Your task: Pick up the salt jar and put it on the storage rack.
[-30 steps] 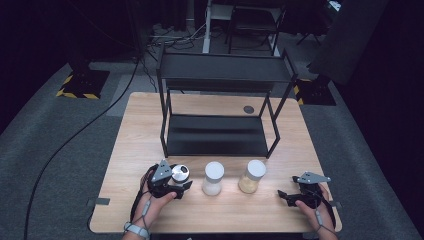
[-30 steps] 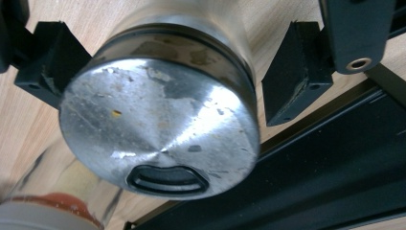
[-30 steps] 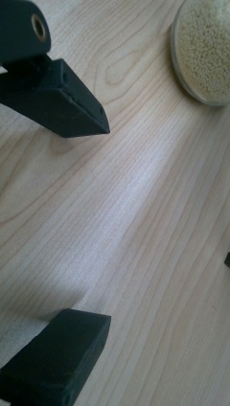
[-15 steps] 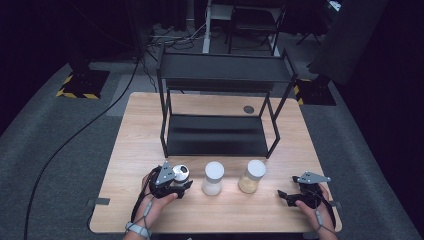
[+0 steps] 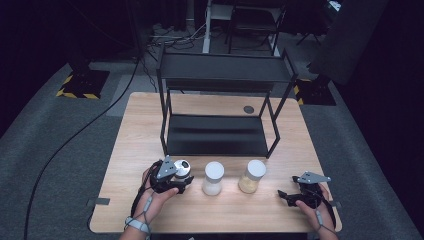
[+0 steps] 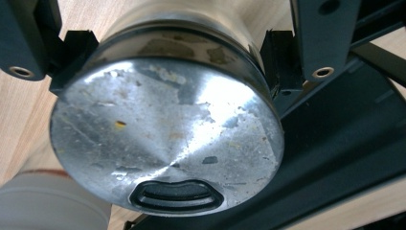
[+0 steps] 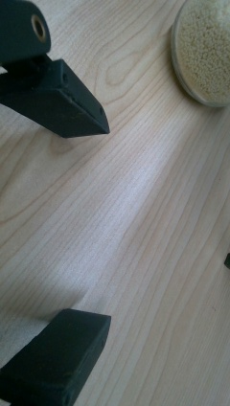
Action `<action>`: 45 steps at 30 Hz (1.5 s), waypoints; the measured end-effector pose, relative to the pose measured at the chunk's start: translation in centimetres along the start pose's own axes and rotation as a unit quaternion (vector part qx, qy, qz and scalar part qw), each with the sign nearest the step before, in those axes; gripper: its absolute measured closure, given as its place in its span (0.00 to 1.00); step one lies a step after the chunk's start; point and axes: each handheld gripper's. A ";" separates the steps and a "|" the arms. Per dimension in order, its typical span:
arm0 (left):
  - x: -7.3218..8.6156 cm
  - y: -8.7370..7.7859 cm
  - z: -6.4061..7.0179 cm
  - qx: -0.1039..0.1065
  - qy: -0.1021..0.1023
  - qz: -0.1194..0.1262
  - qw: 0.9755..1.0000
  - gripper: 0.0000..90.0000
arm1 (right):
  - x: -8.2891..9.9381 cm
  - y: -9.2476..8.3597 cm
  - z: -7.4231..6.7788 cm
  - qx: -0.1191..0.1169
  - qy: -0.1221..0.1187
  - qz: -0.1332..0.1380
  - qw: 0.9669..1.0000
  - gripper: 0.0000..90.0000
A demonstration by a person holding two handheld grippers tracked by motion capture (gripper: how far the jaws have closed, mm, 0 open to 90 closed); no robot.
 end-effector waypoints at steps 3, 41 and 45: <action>-1.1 -0.4 0.0 0.005 0.012 0.003 1.000 0.33 | 0.0 0.0 0.0 0.000 0.000 0.000 1.000 0.10; -9.1 -0.1 -2.8 -0.022 0.036 0.019 0.999 0.33 | 0.0 0.0 0.1 -0.001 -0.002 0.000 1.000 0.10; -9.8 0.8 -3.2 -0.023 0.038 0.022 0.999 0.33 | 0.0 0.0 0.1 -0.002 -0.002 0.000 1.000 0.10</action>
Point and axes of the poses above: each handheld gripper's, and its own axes: y roughly forward along the jaws, x roughly out of its underside, z roughly to its right, and after that the axes turned 6 degrees about -y, right-handed
